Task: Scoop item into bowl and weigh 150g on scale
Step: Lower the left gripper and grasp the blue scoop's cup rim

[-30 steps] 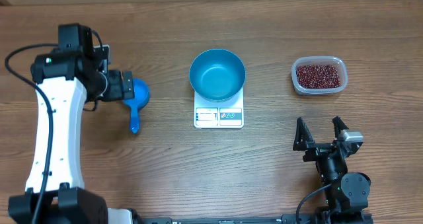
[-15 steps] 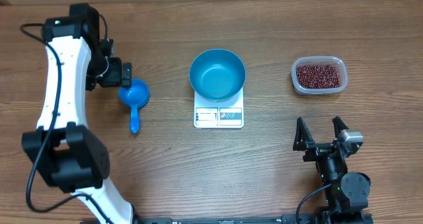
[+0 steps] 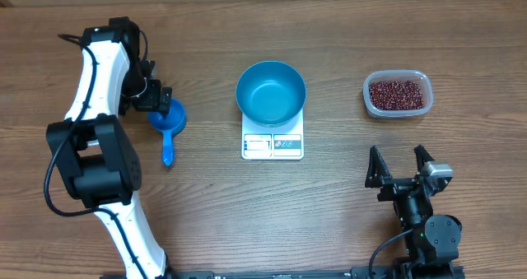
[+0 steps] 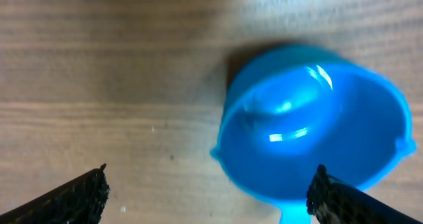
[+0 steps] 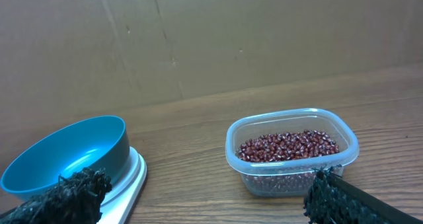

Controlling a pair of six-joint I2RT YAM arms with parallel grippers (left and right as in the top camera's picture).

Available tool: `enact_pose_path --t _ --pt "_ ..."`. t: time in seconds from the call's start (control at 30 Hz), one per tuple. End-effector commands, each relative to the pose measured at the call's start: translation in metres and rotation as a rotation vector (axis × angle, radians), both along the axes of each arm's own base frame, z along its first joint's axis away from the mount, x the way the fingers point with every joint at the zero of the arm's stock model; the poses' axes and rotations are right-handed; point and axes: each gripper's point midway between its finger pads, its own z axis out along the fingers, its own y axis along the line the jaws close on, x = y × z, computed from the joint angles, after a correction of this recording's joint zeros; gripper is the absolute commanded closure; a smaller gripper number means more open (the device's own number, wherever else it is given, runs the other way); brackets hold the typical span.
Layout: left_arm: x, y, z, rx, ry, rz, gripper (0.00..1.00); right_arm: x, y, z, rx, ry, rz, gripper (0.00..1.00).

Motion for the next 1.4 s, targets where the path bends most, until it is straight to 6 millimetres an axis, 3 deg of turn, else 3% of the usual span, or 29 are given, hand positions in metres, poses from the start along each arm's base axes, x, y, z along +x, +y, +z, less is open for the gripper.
enact_pose_path --t 0.0,0.27,0.4,1.0,1.37 --pt "0.015 0.005 -0.002 0.015 -0.046 -0.019 0.01 0.000 0.002 -0.001 -0.010 -0.007 0.010 0.00" --pt "0.029 0.007 -0.003 0.019 -0.095 -0.044 0.00 0.000 0.002 -0.001 -0.010 -0.007 0.010 0.00" --pt "0.032 -0.004 -0.008 -0.046 -0.107 -0.100 0.00 0.000 0.002 -0.001 -0.010 -0.007 0.010 0.00" --pt "0.016 -0.017 -0.043 -0.118 -0.069 -0.201 0.01 0.000 0.002 -0.001 -0.010 -0.007 0.010 0.00" --pt "0.020 -0.017 -0.048 -0.120 -0.089 -0.264 0.00 0.000 0.002 -0.001 -0.010 -0.007 0.010 0.00"
